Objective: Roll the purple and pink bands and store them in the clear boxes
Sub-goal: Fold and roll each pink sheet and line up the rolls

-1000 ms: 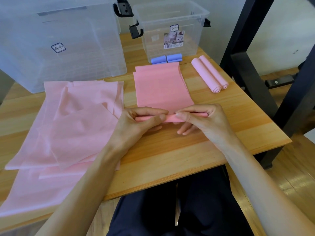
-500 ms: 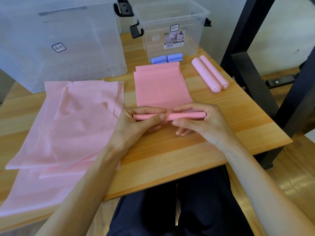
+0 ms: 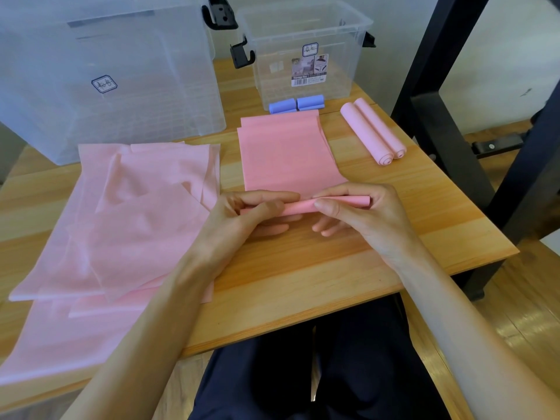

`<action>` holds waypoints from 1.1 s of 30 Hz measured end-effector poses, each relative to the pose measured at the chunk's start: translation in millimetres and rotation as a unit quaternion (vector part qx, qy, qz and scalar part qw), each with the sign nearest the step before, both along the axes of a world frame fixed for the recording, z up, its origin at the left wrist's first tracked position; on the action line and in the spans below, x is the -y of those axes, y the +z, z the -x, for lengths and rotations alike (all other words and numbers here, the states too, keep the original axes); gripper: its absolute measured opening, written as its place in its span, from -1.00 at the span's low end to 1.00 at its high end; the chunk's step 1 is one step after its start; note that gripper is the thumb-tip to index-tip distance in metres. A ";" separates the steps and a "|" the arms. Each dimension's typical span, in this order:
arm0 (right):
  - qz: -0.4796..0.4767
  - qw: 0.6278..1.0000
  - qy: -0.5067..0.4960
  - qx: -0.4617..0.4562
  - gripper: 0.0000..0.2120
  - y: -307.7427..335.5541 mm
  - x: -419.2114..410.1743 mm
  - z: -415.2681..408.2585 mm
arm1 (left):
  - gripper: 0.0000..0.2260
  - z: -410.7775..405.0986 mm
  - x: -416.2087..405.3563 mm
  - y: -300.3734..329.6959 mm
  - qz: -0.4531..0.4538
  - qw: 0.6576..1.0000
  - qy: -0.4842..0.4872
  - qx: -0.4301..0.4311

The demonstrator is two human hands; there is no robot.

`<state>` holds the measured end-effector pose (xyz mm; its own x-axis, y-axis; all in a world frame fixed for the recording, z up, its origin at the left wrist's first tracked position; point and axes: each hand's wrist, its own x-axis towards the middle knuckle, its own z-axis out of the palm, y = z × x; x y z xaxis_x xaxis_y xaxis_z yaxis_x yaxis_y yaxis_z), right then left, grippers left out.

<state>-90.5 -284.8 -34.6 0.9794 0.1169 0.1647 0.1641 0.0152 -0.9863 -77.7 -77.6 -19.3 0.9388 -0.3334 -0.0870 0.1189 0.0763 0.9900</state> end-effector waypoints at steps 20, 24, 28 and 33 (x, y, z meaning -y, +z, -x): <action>0.021 1.000 0.005 -0.010 -0.83 0.2 -0.2 0.9 | -0.90 3.4 3.8 -0.4 -0.057 0.996 0.047 0.043; 0.022 1.000 0.008 -0.007 -0.82 0.3 0.1 1.1 | -0.84 2.6 2.9 0.3 -0.044 0.998 0.039 0.026; 0.018 1.000 -0.003 -0.017 -0.85 -0.1 0.7 1.6 | -0.80 3.8 3.0 0.7 -0.061 0.996 0.040 0.056; 0.023 1.000 0.005 -0.005 -0.82 -0.6 -1.0 0.0 | -0.86 2.9 3.6 0.1 -0.045 0.997 0.055 0.031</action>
